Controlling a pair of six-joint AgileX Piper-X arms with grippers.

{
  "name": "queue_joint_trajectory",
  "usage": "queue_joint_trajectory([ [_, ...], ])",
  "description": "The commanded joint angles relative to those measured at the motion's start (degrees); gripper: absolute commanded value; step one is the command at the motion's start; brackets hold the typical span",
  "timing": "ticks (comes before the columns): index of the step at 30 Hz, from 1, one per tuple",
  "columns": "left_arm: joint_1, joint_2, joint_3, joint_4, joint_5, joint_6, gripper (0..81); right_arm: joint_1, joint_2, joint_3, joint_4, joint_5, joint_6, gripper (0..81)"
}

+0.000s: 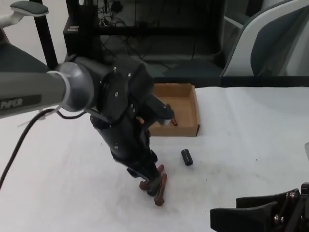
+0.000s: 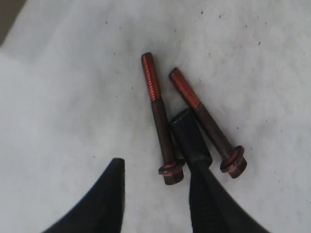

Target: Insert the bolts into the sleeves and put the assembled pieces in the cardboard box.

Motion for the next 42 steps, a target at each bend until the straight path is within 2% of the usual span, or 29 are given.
queue_joint_trajectory([
  [1, 0.0, -0.1, -0.5, 0.5, 0.0, 0.3, 43.4, 0.0, -0.1, 0.0, -0.7, -0.6, 0.1, 62.4],
  [42, -0.1, 7.2, -1.3, -4.5, 0.8, 0.9, 43.4, -0.1, -0.1, 0.0, -0.7, -2.2, -0.4, 62.4],
])
